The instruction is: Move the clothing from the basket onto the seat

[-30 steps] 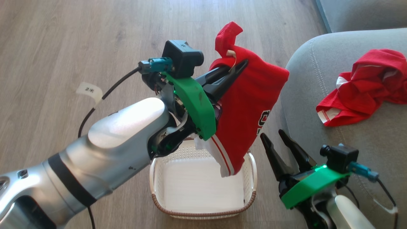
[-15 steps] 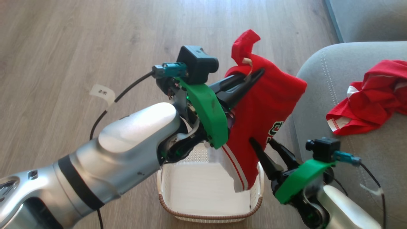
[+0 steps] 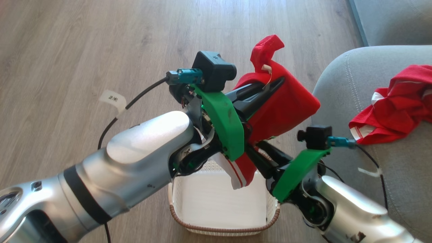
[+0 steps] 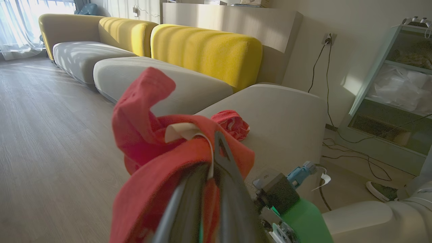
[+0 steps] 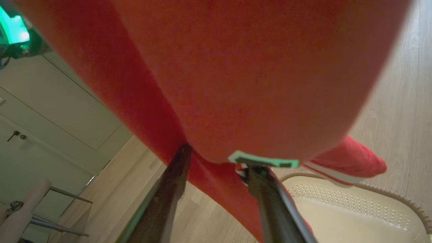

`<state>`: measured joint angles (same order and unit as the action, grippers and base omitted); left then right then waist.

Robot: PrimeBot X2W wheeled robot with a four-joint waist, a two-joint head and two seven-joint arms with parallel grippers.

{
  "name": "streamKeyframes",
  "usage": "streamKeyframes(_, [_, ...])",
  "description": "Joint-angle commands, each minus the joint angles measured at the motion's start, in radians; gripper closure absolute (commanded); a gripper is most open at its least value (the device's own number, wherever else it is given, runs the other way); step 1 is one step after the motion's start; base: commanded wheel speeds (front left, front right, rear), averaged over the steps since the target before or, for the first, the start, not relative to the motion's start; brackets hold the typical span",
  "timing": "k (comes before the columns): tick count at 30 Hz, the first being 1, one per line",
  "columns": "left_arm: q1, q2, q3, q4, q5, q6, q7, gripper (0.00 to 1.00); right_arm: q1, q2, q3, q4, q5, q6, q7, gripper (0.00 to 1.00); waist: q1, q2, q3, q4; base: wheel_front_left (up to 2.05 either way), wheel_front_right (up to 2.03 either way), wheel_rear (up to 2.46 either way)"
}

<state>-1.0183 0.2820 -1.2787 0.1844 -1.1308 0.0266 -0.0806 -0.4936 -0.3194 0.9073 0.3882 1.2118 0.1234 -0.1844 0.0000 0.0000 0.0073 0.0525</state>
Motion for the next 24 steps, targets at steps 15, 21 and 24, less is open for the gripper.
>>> streamKeyframes(15, [-0.02,0.022,0.043,0.01,-0.017,-0.002,0.003,1.0,-0.108,-0.131,0.128,-0.076,0.222,0.007,0.125,1.0,0.0,0.0,-0.007,-0.014,0.0,0.0,0.0])
streamKeyframes(21, [-0.006,0.031,0.043,0.016,-0.023,0.004,0.0,1.0,-0.09,-0.179,0.129,-0.114,0.226,0.007,0.063,1.0,0.0,0.0,-0.011,-0.025,0.0,0.0,0.0])
streamKeyframes(24, [0.004,0.038,0.044,0.021,-0.027,0.007,-0.003,1.0,-0.077,-0.215,0.117,-0.145,0.223,0.007,0.014,1.0,0.0,0.0,-0.011,-0.035,0.0,0.0,0.0])
